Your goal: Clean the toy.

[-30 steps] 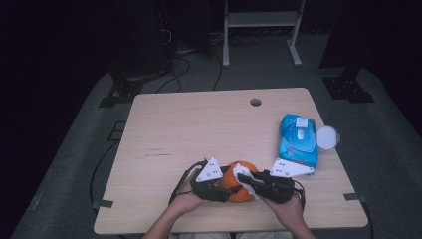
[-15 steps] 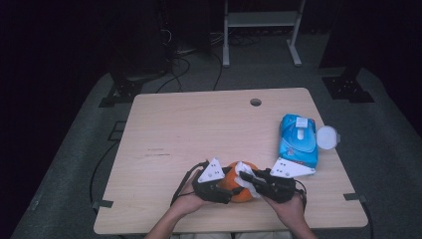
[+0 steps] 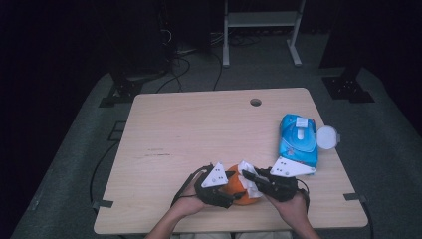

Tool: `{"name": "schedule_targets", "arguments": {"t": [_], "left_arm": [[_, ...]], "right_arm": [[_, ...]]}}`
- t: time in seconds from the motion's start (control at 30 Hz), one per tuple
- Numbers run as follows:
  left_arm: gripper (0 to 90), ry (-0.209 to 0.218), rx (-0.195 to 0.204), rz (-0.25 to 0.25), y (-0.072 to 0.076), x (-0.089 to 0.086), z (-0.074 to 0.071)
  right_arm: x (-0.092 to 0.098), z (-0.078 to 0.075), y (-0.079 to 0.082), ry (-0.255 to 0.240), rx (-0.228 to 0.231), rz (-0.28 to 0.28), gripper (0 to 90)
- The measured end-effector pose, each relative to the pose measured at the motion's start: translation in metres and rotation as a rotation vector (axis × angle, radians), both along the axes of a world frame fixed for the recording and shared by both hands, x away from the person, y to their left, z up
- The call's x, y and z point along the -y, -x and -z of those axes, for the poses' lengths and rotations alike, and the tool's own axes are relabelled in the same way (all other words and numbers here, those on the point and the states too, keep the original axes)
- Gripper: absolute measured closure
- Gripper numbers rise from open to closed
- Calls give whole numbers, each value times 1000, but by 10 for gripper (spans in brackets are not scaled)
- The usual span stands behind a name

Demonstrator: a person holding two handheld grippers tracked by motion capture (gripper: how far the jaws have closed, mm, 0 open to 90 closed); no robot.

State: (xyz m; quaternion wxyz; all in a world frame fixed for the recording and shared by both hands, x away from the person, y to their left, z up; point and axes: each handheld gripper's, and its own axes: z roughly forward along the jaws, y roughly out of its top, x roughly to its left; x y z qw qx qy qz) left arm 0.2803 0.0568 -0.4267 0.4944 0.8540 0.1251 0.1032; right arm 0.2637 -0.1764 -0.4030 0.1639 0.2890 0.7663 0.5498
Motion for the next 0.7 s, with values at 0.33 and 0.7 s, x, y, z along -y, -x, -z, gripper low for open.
{"name": "schedule_targets", "arguments": {"t": [0.33, 0.7], "left_arm": [[335, -70, 77, 75, 9, 7, 0], [210, -42, 67, 55, 6, 10, 4]], "right_arm": [[-8, -1, 1, 41, -36, -4, 784], [5, 5, -10, -29, -117, 7, 787]]}}
